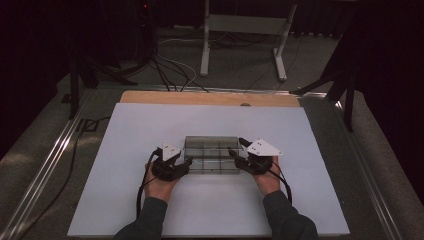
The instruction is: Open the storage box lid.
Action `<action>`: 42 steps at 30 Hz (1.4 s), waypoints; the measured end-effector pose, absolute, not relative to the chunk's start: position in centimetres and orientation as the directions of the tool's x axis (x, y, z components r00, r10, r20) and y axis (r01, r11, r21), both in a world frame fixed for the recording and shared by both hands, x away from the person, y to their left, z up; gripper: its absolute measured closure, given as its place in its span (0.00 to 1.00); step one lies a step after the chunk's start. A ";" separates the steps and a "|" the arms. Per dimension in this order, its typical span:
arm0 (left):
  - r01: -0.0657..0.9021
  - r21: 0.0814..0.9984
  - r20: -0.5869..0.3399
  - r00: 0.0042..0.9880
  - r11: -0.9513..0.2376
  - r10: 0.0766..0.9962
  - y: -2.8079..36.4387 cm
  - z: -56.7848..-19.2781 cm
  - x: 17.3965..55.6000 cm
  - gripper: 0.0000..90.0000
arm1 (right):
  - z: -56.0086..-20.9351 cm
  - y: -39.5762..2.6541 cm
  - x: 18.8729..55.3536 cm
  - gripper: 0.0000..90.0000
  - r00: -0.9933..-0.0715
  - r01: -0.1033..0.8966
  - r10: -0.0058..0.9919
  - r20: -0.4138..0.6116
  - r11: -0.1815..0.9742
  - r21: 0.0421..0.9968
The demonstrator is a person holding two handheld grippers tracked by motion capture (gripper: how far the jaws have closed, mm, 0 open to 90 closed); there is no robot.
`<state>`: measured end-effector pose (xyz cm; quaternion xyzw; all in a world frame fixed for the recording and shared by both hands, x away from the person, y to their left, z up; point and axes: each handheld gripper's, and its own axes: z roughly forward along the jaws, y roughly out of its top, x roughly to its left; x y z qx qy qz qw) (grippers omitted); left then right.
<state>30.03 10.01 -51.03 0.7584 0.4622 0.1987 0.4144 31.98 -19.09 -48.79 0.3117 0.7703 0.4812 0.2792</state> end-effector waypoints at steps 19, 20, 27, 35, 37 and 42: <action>0.590 0.768 -0.102 0.497 -0.249 0.862 9.8 -52.6 30.7 0.71 | -48.1 -18.7 33.0 0.50 -0.642 0.216 0.759 -0.105 0.311 0.925; 0.592 0.766 -0.104 0.497 -0.250 0.861 9.8 -52.6 30.7 0.71 | -48.1 -18.7 33.0 0.50 -0.642 0.216 0.759 -0.105 0.311 0.925; 0.602 0.758 -0.107 0.494 -0.251 0.863 9.7 -52.9 31.1 0.71 | -48.1 -18.8 33.4 0.51 -0.634 0.232 0.770 -0.071 0.277 0.933; 0.605 0.754 -0.110 0.499 -0.255 0.859 9.7 -53.0 31.2 0.71 | -48.0 -18.7 34.1 0.52 -0.627 0.240 0.777 -0.064 0.270 0.932; 0.607 0.753 -0.113 0.500 -0.254 0.859 9.7 -53.1 31.2 0.71 | -48.0 -18.7 34.3 0.52 -0.626 0.243 0.777 -0.064 0.273 0.931; 0.608 0.751 -0.113 0.501 -0.256 0.858 9.8 -53.1 31.2 0.71 | -48.0 -18.8 35.1 0.54 -0.623 0.257 0.780 -0.054 0.270 0.928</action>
